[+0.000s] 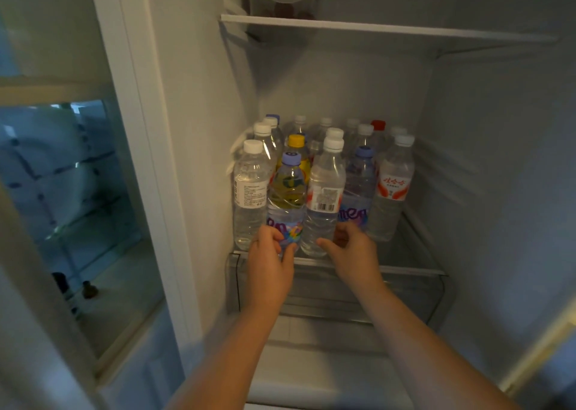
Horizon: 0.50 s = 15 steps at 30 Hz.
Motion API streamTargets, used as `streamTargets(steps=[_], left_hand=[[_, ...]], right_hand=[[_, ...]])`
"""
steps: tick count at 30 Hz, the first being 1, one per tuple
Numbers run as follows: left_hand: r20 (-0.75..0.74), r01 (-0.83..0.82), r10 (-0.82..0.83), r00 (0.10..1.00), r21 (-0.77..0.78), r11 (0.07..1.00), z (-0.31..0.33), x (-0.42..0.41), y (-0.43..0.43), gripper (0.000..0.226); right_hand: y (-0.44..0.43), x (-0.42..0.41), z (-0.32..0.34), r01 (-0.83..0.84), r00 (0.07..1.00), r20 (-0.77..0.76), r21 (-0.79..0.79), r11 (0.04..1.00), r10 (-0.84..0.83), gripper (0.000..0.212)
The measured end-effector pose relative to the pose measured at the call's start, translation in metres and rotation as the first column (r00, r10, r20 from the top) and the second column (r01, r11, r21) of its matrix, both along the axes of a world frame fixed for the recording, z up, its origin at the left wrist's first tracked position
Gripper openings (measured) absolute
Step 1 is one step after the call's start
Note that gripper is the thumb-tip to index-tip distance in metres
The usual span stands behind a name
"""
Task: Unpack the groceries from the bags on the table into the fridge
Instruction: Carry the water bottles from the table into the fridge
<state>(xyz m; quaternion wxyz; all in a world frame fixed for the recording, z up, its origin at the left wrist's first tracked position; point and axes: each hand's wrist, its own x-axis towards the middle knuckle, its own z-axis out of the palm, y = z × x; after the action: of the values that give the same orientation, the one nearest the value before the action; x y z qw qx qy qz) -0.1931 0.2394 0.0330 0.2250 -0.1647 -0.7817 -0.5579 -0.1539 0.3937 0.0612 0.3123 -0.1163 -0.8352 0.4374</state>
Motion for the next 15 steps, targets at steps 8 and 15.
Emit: streamTargets(steps=[8, 15], left_hand=[[-0.273, -0.028, -0.049, 0.961, -0.27, 0.962, -0.023, 0.019, -0.021, 0.026], [0.06, 0.103, -0.087, 0.994, -0.715, 0.692, -0.055, 0.073, -0.043, 0.075]], right_hand=[[-0.011, 0.038, -0.038, 0.171, 0.985, -0.059, 0.387, 0.906, -0.16, 0.074], [-0.041, 0.095, -0.079, 0.048, 0.925, 0.267, 0.622, 0.782, -0.269, 0.081]])
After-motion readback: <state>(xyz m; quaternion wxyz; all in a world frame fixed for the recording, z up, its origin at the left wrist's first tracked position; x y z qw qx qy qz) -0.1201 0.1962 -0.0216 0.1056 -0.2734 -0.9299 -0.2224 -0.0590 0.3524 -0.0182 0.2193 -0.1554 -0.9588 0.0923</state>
